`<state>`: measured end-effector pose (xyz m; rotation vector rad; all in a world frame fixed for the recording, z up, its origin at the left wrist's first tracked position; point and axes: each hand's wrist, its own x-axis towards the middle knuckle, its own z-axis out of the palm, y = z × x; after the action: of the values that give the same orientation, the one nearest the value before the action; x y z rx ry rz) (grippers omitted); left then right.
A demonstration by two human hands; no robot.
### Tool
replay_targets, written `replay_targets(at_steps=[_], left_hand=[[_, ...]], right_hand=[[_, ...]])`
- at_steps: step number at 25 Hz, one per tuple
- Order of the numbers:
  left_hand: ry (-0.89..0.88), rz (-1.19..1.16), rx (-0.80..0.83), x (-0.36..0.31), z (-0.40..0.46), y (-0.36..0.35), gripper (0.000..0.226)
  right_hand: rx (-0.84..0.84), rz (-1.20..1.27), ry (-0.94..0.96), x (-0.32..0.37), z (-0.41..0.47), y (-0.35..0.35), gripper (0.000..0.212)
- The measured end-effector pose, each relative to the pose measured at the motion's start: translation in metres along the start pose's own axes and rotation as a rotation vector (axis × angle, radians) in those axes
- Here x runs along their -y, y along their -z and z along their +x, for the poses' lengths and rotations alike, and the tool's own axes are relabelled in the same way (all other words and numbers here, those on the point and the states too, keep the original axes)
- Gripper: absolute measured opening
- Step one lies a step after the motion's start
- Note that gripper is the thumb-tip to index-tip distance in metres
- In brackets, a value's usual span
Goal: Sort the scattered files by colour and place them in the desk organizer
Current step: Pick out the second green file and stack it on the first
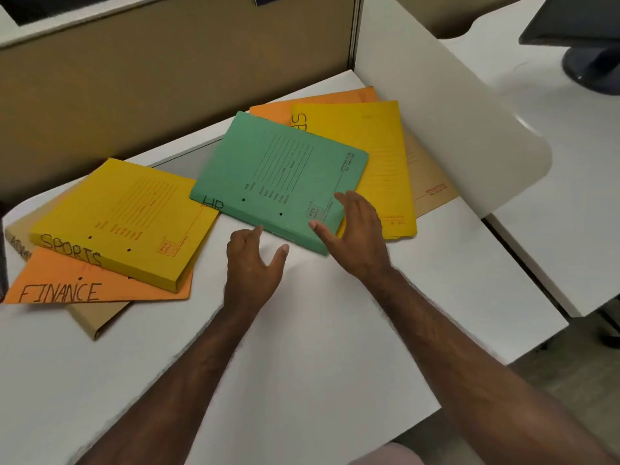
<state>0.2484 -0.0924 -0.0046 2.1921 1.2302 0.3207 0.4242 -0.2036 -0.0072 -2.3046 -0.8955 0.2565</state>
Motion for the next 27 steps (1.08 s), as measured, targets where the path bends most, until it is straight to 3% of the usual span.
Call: replay_targets(at_steps=[4,13,18,23,27], left_hand=[[0.265,-0.218,0.02,-0.006,0.025,-0.012,0.073],[0.38,-0.12,0.043,-0.006,0.054,-0.026,0.067],[0.519,-0.419,-0.003,-0.023,0.059,-0.026,0.053],[0.614,-0.716,0.007,-0.03,0.055,-0.024,0.014],[0.598,-0.786,0.004,-0.028,0.051,-0.017,0.011]], right_hand=[[0.008,0.014,0.045,0.004,0.041,-0.007,0.077],[0.039,-0.024,0.017,-0.001,0.127,-0.01,0.082],[-0.004,-0.17,-0.002,-0.005,0.151,-0.017,0.082],[-0.024,-0.247,-0.035,-0.01,0.157,-0.02,0.076],[-0.081,-0.255,-0.076,-0.012,0.153,-0.013,0.071]])
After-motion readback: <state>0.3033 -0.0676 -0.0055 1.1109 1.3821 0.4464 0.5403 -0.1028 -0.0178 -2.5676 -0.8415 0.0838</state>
